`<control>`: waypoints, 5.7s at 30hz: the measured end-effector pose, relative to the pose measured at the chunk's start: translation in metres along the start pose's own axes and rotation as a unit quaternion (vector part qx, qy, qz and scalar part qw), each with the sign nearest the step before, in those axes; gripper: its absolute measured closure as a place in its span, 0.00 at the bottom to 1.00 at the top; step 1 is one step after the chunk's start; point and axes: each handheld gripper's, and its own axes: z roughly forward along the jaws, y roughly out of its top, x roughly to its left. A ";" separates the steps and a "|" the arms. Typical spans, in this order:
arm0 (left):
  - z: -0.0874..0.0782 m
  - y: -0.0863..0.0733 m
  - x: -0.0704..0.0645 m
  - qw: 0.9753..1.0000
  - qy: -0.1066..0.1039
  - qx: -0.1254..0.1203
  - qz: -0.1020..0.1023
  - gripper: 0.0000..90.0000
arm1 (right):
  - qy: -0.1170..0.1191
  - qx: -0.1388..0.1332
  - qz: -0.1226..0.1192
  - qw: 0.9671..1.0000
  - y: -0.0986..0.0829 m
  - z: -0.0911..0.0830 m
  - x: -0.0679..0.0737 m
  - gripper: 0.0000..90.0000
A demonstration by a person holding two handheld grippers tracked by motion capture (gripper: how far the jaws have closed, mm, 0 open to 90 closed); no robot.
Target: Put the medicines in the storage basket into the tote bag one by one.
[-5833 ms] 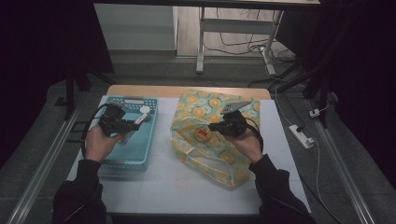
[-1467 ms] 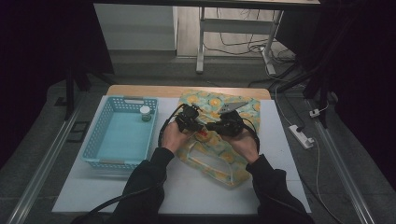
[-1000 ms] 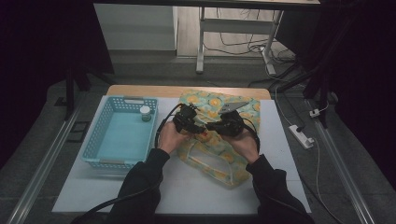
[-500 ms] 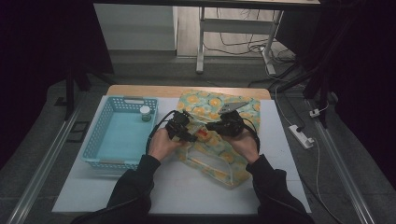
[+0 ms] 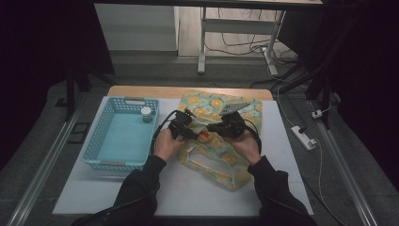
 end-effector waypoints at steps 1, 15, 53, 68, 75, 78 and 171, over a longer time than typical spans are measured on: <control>0.001 0.001 0.000 1.000 0.001 -0.004 0.000 0.67 | 0.000 0.000 0.000 1.000 0.000 0.000 0.000 1.00; -0.004 0.009 -0.006 0.999 0.005 -0.027 0.026 0.46 | -0.002 -0.002 0.002 1.000 -0.001 -0.001 -0.002 1.00; -0.110 -0.046 0.078 0.994 0.045 -0.095 0.006 0.00 | -0.004 0.001 0.005 1.000 -0.002 -0.001 -0.004 1.00; -0.102 -0.055 0.136 0.988 0.112 -0.084 -0.067 0.00 | -0.004 0.000 0.003 1.000 -0.001 -0.002 -0.004 1.00; -0.088 -0.053 0.153 0.986 0.122 -0.071 -0.092 0.00 | -0.004 0.000 0.003 1.000 -0.001 -0.002 -0.004 1.00; -0.082 -0.052 0.157 0.986 0.122 -0.064 -0.098 0.01 | -0.004 -0.002 0.004 1.000 -0.001 -0.003 -0.004 1.00; -0.121 -0.034 0.008 0.994 -0.024 -0.080 0.073 0.56 | -0.018 -0.014 0.009 1.000 0.002 -0.003 -0.013 1.00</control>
